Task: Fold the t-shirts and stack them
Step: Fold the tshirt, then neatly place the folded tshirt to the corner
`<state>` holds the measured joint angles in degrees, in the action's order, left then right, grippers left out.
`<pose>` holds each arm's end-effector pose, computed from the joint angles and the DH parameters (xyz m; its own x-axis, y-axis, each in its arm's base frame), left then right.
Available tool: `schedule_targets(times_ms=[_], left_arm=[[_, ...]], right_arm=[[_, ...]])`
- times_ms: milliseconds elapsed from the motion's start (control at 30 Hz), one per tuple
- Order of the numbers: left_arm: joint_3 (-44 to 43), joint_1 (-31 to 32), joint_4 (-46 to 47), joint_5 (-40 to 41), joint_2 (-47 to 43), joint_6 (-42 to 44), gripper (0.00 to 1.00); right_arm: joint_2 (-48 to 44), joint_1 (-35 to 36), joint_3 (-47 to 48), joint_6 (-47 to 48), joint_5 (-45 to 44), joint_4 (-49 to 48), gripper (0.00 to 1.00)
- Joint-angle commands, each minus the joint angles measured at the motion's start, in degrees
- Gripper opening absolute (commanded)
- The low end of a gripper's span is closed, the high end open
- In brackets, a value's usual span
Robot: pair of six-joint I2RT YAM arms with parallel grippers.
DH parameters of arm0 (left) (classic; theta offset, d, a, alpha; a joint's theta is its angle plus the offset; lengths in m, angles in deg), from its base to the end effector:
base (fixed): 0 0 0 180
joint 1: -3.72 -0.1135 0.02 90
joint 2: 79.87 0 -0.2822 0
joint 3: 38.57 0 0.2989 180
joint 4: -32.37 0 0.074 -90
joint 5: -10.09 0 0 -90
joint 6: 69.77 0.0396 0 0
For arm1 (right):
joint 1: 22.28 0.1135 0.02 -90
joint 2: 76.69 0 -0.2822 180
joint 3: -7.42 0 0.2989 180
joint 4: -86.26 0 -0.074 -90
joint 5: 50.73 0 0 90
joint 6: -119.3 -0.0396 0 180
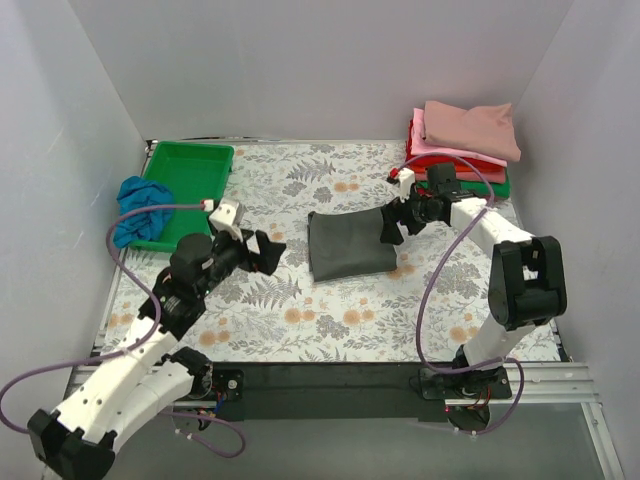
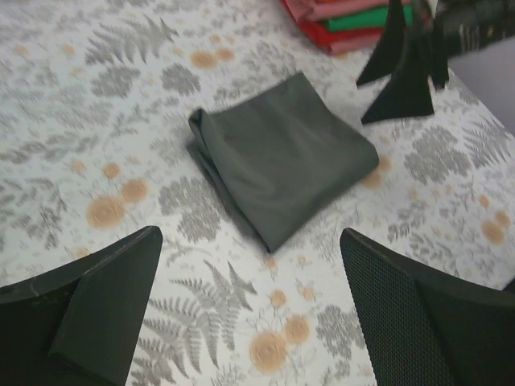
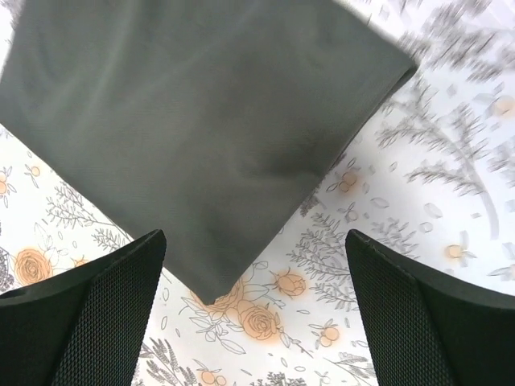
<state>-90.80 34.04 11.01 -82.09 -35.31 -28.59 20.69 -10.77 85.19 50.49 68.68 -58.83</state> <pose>0.1939 -0.1151 0.3245 -0.5382 -0.5565 -0.6329 0.1994 0.6456 -0.7372 0.3888 0.0990 0.2047 -0.5802 -0.4395 -0.6857 -0.7109 0.6841 0.1630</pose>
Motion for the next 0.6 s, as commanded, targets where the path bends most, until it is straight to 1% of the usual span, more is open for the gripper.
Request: schedule_targets(times_ms=[0,33,67,100,133,200,267,300,500,567], left_arm=[[6.8,-0.3,-5.1,-6.8,-5.2,-4.7,0.92],[8.7,-0.4,-5.0,-7.8,-6.2,-5.4,0.92],[9.3,-0.3,-4.5,-7.8,-7.4,-6.1,0.92],[9.4,-0.3,-4.3,-8.3,-7.6,-6.3,0.93],[9.2,-0.4,-4.2,-8.9,-7.6,-5.9,0.92],[8.8,-0.4,-4.5,-8.5,-6.9,-5.2,0.92],[9.1,-0.4,-4.2,-7.9,-6.5,-5.0,0.92],[9.1,-0.4,-4.3,-8.2,-6.1,-5.0,0.92],[8.9,-0.3,-4.2,-8.8,-5.0,-4.8,0.92],[9.0,-0.4,-4.1,-8.9,-5.4,-4.7,0.92]], right_arm=[[-4.8,0.2,0.0,2.9,0.1,-6.0,0.98],[-3.9,-0.1,0.2,2.0,1.4,-5.6,0.98],[-2.5,-0.4,0.9,3.1,3.0,-4.3,0.99],[1.2,-1.5,3.7,4.6,5.8,-1.4,0.98],[2.7,-1.8,5.0,4.6,7.7,1.3,0.98],[4.0,-1.6,5.9,4.5,5.3,1.5,0.96],[4.4,-1.7,6.0,3.0,2.5,-0.2,0.96],[5.3,-1.7,6.3,0.4,1.7,-0.2,0.95],[8.7,-1.4,5.9,-5.7,1.0,-2.8,0.95],[10.0,-1.4,7.3,-7.1,0.3,-2.9,0.95]])
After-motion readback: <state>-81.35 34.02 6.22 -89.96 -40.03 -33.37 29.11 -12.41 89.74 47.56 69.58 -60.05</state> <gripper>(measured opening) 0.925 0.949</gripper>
